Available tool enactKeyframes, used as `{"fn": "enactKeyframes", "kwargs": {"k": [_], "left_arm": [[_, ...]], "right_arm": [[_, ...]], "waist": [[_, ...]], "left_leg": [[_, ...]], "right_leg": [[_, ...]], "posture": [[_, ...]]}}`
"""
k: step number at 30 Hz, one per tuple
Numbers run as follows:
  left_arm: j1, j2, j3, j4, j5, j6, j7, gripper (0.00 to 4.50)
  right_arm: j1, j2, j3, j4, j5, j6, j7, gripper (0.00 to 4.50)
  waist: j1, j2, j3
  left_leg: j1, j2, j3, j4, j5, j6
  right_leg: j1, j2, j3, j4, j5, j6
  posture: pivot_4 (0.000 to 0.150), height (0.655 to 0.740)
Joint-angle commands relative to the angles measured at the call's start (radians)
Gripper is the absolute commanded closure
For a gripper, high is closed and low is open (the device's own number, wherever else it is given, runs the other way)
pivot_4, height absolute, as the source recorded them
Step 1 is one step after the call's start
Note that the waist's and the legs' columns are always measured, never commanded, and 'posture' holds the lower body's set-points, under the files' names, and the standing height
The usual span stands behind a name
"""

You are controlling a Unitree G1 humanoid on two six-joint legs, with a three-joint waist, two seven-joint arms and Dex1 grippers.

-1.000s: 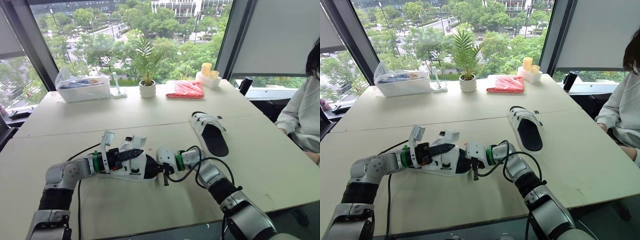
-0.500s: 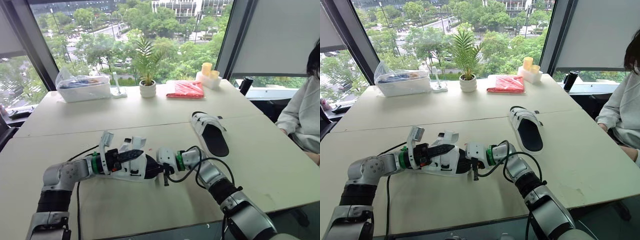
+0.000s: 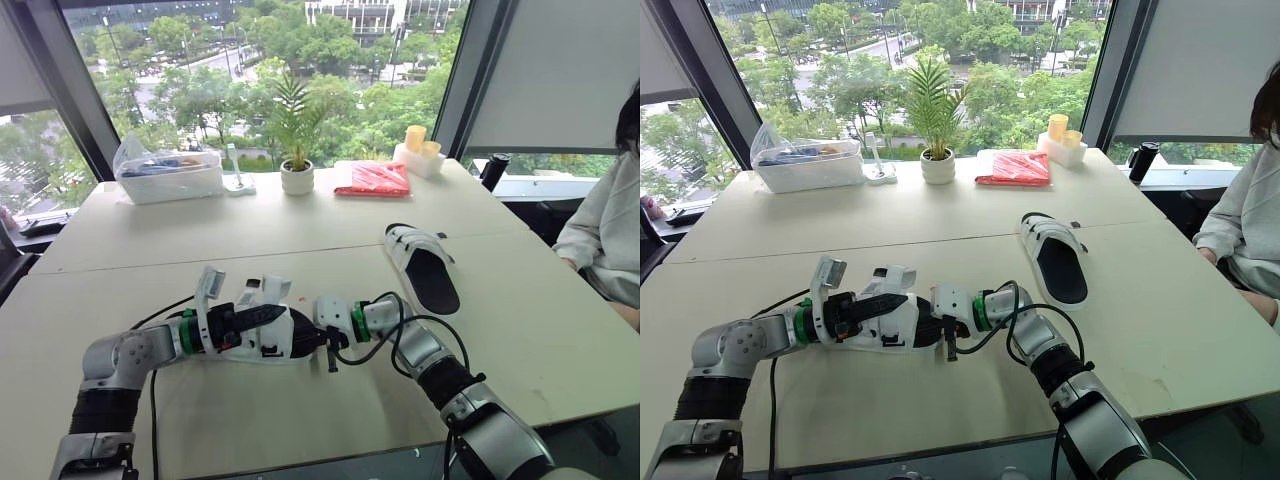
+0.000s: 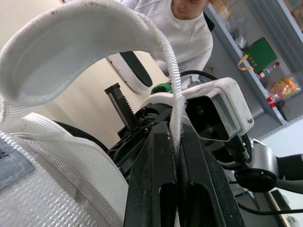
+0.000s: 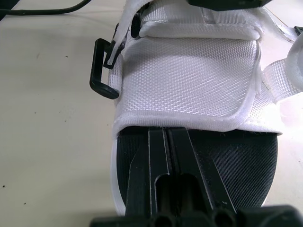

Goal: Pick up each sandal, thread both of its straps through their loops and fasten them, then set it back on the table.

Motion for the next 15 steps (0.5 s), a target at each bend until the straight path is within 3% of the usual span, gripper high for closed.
{"fn": "enactKeyframes", "kwargs": {"k": [1,15], "left_arm": [[0.015,-0.027,-0.066,-0.015,0.03,-0.03,0.001,4.46],[-0.023,-0.074,-0.007,-0.023,-0.041,0.06,0.053,4.46]], "right_arm": [[0.017,0.009,0.031,-0.005,-0.024,0.012,0.0,4.5],[0.026,0.006,0.03,-0.019,-0.024,0.021,-0.002,4.5]], "waist": [[0.0,0.0,0.0],[0.006,0.0,0.0]], "left_leg": [[0.0,0.0,0.0,0.0,0.0,0.0],[0.0,0.0,0.0,0.0,0.0,0.0]], "right_leg": [[0.0,0.0,0.0,0.0,0.0,0.0],[0.001,0.0,0.0,-0.001,0.0,0.0]], "posture": [[0.15,0.74],[0.15,0.74]]}}
